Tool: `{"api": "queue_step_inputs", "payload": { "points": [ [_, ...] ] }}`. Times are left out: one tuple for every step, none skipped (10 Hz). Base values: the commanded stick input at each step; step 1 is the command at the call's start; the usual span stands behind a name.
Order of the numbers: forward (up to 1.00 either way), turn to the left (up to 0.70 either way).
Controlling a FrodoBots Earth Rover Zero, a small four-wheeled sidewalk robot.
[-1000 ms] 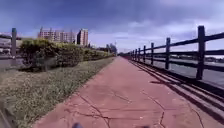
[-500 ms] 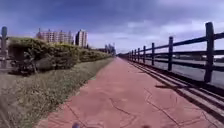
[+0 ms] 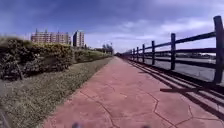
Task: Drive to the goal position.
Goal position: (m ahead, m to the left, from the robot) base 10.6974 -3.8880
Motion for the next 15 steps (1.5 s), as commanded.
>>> {"api": "queue_step_inputs", "payload": {
  "points": [
    [0.7, 0.0],
    [0.7, 0.0],
    [0.7, 0.0],
    [0.7, 0.0],
    [0.7, 0.0],
    [0.7, 0.0],
    [0.7, 0.0],
    [0.7, 0.0],
    [0.7, 0.0],
    [0.7, 0.0],
    [0.7, 0.0],
    [0.7, 0.0],
    [0.7, 0.0],
    [0.7, 0.0],
    [0.7, 0.0]
  ]
}}
